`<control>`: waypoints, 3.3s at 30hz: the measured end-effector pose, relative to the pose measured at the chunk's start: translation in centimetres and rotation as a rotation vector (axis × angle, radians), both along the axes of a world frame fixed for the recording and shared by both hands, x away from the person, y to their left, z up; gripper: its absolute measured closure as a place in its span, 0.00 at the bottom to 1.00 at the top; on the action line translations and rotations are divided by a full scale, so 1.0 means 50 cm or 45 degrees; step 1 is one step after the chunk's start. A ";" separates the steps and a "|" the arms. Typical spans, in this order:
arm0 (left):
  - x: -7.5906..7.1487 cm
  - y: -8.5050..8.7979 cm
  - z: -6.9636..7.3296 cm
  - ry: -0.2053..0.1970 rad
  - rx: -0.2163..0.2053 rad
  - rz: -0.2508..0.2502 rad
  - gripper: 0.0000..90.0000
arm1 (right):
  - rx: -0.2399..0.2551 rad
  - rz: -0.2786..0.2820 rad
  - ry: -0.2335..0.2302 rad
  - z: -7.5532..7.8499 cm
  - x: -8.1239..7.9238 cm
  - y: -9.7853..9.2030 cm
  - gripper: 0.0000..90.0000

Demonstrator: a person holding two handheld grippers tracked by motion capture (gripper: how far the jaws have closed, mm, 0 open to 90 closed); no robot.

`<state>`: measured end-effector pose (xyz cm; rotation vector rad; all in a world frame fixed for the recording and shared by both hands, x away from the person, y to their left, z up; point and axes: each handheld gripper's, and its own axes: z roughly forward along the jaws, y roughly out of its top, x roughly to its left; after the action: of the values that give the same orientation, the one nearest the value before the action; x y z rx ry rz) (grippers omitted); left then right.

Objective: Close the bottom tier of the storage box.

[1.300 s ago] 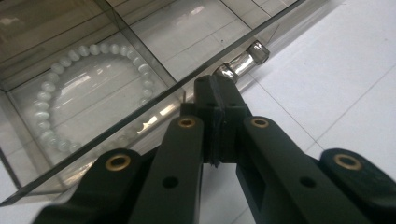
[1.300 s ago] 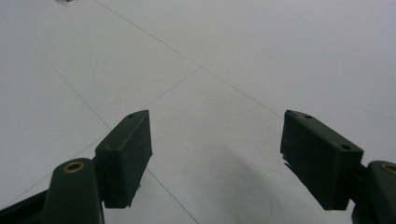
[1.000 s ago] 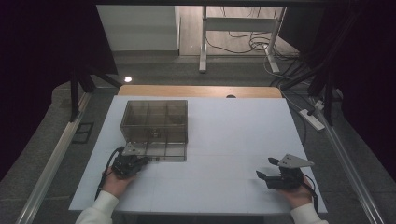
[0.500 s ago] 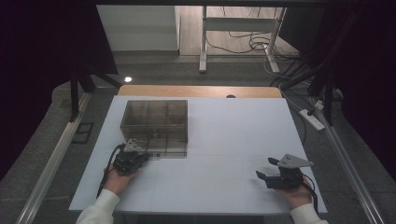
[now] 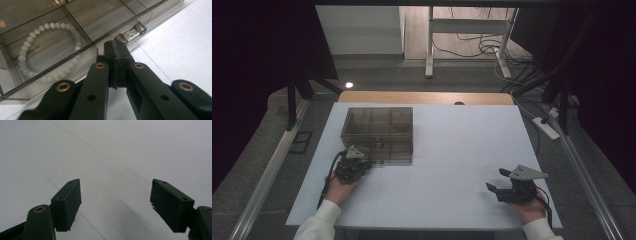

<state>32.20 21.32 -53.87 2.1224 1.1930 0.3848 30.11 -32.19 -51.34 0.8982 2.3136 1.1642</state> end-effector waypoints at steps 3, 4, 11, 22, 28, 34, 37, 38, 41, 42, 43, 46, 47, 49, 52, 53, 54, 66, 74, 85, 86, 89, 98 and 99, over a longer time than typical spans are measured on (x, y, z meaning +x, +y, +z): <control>0.009 0.000 0.000 0.003 -0.002 0.008 0.99 | -0.002 0.000 0.004 -0.001 0.001 -0.001 0.28; 0.011 0.000 0.000 0.001 0.000 0.010 0.99 | -0.001 -0.001 0.001 -0.002 0.001 0.000 0.28; 0.027 -0.002 0.002 0.001 0.000 0.020 0.99 | 0.000 -0.004 -0.003 -0.001 0.001 0.000 0.28; 0.049 0.000 0.001 0.006 -0.004 0.042 0.99 | 0.000 -0.002 0.000 -0.001 0.001 0.000 0.28; 0.060 -0.001 0.003 0.000 -0.005 0.049 0.99 | -0.001 -0.003 0.002 -0.002 0.001 0.000 0.28; 0.068 -0.002 0.004 -0.001 -0.009 0.056 0.99 | 0.000 -0.003 0.001 -0.002 0.001 0.000 0.28; 0.073 -0.002 0.004 -0.002 -0.009 0.062 0.99 | -0.001 -0.004 0.001 -0.002 0.001 0.000 0.28; 0.075 -0.002 0.005 -0.002 -0.007 0.062 0.99 | -0.006 -0.002 0.004 -0.002 0.001 0.000 0.28; 0.078 -0.002 0.006 0.003 -0.005 0.053 0.99 | -0.007 -0.001 0.005 -0.002 0.001 0.001 0.28; 0.078 -0.002 0.006 0.003 -0.006 0.053 0.99 | -0.007 -0.001 0.006 -0.003 0.001 0.001 0.28; 0.077 -0.003 0.007 0.001 -0.009 0.052 0.99 | -0.007 -0.001 0.005 -0.002 0.001 0.001 0.28; 0.078 -0.002 0.007 0.001 -0.009 0.051 0.99 | -0.010 -0.001 0.004 -0.002 0.001 0.001 0.28; 0.078 -0.002 0.007 0.001 -0.011 0.051 0.99 | -0.009 -0.002 0.005 -0.002 0.002 0.001 0.28; 0.077 -0.002 0.008 -0.002 -0.010 0.053 0.99 | -0.010 0.000 0.004 -0.002 0.001 0.001 0.28; 0.074 0.000 0.010 -0.004 -0.012 0.055 0.99 | -0.010 0.001 0.005 -0.003 0.001 0.002 0.28; 0.072 0.001 0.011 -0.003 -0.014 0.052 0.99 | -0.011 0.001 0.006 -0.003 0.001 0.001 0.28; 0.069 0.001 0.013 -0.005 -0.014 0.050 0.99 | -0.010 0.001 0.005 -0.003 0.001 0.001 0.28; 0.001 0.009 0.049 -0.069 -0.027 -0.004 0.99 | 0.017 0.016 0.007 -0.006 0.009 -0.001 0.28; -0.042 0.013 0.061 -0.104 -0.103 -0.042 0.96 | 0.027 0.010 -0.001 -0.001 0.002 -0.003 0.28; -0.107 0.027 0.059 -0.109 -0.146 -0.107 0.34 | 0.040 0.017 -0.017 0.003 -0.007 -0.006 0.27; -0.110 0.028 0.058 -0.110 -0.146 -0.104 0.33 | 0.043 0.019 -0.020 0.004 -0.008 -0.006 0.27; -0.120 0.033 0.057 -0.100 -0.173 -0.101 0.29 | 0.051 0.022 -0.035 0.009 -0.013 -0.007 0.26; -0.143 0.039 0.058 -0.113 -0.208 -0.105 0.27 | 0.105 0.045 -0.056 0.022 -0.032 -0.014 0.25; -0.143 0.038 0.059 -0.113 -0.208 -0.107 0.27 | 0.105 0.039 -0.060 0.022 -0.032 -0.015 0.25</control>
<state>25.03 23.25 -50.94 1.9864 1.0452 0.3285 28.50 -32.94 -50.27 0.8574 2.2639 1.2886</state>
